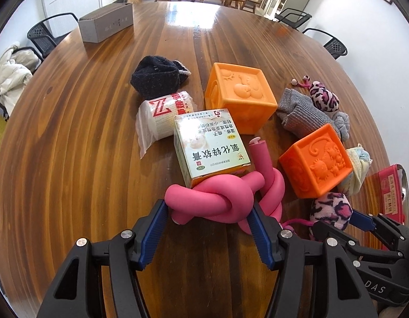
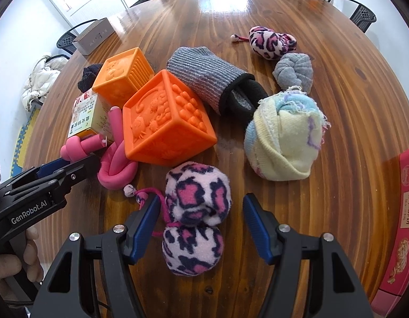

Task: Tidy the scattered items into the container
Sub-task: 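Grasp the pink-leopard plush with the right tool while the left tool grasps the pink knotted toy, then carry the leopard plush and pink knotted toy with both tools over the box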

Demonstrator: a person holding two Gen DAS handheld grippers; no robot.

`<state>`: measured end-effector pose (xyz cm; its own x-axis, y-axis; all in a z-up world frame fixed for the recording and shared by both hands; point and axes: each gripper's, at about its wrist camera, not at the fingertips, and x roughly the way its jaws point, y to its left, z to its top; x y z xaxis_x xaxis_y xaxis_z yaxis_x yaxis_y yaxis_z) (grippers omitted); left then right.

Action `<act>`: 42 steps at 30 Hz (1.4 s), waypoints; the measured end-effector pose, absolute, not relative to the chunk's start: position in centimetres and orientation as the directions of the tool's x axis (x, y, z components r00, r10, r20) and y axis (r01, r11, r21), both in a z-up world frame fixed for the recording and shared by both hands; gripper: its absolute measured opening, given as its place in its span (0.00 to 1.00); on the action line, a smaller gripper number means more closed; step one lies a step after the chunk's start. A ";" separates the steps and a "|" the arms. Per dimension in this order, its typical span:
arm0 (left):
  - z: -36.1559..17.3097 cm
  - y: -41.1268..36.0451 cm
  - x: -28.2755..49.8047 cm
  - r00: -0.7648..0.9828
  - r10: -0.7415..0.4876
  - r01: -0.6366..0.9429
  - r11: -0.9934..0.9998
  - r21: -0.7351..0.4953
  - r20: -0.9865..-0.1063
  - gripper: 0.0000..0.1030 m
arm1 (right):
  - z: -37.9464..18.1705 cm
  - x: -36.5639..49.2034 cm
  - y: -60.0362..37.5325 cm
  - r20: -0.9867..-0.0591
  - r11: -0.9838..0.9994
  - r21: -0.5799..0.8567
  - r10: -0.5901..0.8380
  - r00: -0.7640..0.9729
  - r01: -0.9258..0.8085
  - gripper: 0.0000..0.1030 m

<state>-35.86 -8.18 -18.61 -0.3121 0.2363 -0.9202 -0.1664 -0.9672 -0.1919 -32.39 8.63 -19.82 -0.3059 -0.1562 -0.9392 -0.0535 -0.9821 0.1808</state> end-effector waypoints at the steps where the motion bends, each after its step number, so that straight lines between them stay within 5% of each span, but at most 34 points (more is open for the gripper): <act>1: -18.7 -8.2 -36.0 -0.315 0.239 -0.166 -0.967 -0.194 -0.919 0.61 | -19.8 -32.4 8.6 -0.939 -0.982 0.180 -0.157 -0.307 -0.050 0.61; 3: -18.7 -8.3 -36.2 -0.314 0.251 -0.166 -0.964 -0.208 -0.916 0.60 | -19.9 -32.4 8.5 -0.938 -0.982 0.183 -0.163 -0.305 -0.038 0.49; 8: -18.2 -8.7 -35.9 -0.323 0.250 -0.173 -0.964 -0.203 -0.913 0.59 | -19.5 -32.2 8.3 -0.935 -0.983 0.182 -0.165 -0.313 -0.025 0.42; 42: -10.0 -1.5 -30.7 -0.514 0.255 -0.284 -0.952 -0.118 -0.819 0.59 | -14.2 -25.6 12.7 -0.893 -0.979 0.190 -0.140 -0.427 -0.076 0.41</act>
